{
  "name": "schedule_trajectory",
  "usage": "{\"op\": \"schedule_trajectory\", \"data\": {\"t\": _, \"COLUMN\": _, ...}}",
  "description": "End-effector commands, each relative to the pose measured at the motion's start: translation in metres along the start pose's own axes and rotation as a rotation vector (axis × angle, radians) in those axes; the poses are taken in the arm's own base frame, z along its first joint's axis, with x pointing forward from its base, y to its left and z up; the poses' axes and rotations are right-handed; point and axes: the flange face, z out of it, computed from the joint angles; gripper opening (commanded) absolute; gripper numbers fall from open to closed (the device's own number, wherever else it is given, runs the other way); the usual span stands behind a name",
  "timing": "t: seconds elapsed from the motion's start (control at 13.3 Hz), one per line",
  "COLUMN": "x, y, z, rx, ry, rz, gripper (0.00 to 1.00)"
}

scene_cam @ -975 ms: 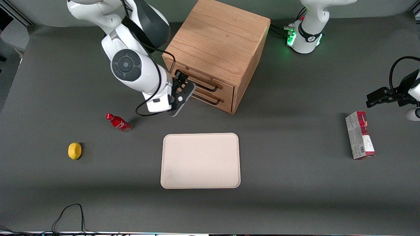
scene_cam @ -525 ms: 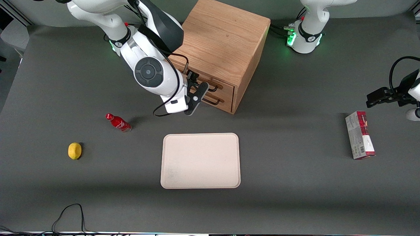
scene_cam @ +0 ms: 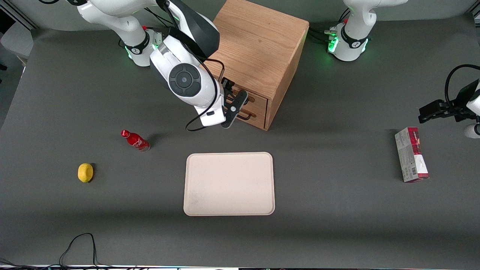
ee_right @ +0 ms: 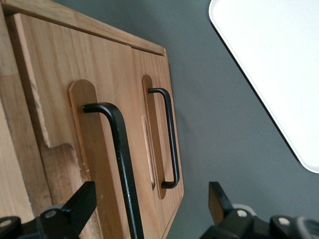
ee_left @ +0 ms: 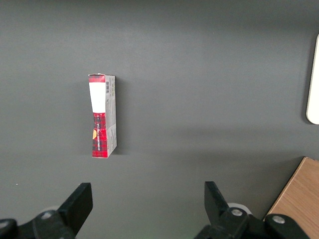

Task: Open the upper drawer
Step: 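Hook the right gripper onto the upper drawer's black handle, then pull the upper drawer outward from the cabinet with the right gripper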

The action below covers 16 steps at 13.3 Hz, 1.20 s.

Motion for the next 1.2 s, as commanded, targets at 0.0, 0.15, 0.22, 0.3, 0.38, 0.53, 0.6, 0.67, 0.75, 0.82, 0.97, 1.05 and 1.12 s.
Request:
{"op": "schedule_trajectory", "data": {"t": 0.0, "x": 0.003, "y": 0.004, "z": 0.007, "rx": 0.011, "ry": -0.003, "rz": -0.019, "gripper": 1.0}}
{"op": "schedule_trajectory", "data": {"t": 0.15, "x": 0.001, "y": 0.004, "z": 0.008, "rx": 0.009, "ry": -0.011, "rz": -0.027, "gripper": 1.0}}
{"op": "schedule_trajectory", "data": {"t": 0.22, "x": 0.001, "y": 0.004, "z": 0.011, "rx": 0.009, "ry": -0.017, "rz": -0.03, "gripper": 1.0}}
{"op": "schedule_trajectory", "data": {"t": 0.3, "x": 0.0, "y": 0.004, "z": 0.012, "rx": 0.01, "ry": -0.018, "rz": -0.029, "gripper": 1.0}}
{"op": "schedule_trajectory", "data": {"t": 0.38, "x": 0.0, "y": 0.006, "z": 0.013, "rx": 0.01, "ry": -0.021, "rz": -0.026, "gripper": 1.0}}
{"op": "schedule_trajectory", "data": {"t": 0.53, "x": -0.001, "y": 0.01, "z": 0.014, "rx": 0.009, "ry": -0.019, "rz": -0.027, "gripper": 1.0}}
{"op": "schedule_trajectory", "data": {"t": 0.6, "x": -0.002, "y": 0.01, "z": 0.02, "rx": 0.009, "ry": -0.028, "rz": -0.026, "gripper": 1.0}}
{"op": "schedule_trajectory", "data": {"t": 0.67, "x": -0.003, "y": 0.011, "z": 0.023, "rx": 0.009, "ry": -0.024, "rz": -0.024, "gripper": 1.0}}
{"op": "schedule_trajectory", "data": {"t": 0.75, "x": -0.004, "y": 0.013, "z": 0.027, "rx": 0.008, "ry": -0.029, "rz": -0.025, "gripper": 1.0}}
{"op": "schedule_trajectory", "data": {"t": 0.82, "x": -0.005, "y": 0.013, "z": 0.03, "rx": 0.009, "ry": -0.033, "rz": -0.041, "gripper": 1.0}}
{"op": "schedule_trajectory", "data": {"t": 0.97, "x": -0.005, "y": 0.014, "z": 0.034, "rx": 0.008, "ry": -0.032, "rz": -0.045, "gripper": 1.0}}
{"op": "schedule_trajectory", "data": {"t": 1.05, "x": -0.005, "y": 0.015, "z": 0.036, "rx": 0.009, "ry": -0.033, "rz": -0.044, "gripper": 1.0}}
{"op": "schedule_trajectory", "data": {"t": 1.12, "x": -0.006, "y": 0.015, "z": 0.035, "rx": 0.008, "ry": -0.033, "rz": -0.043, "gripper": 1.0}}
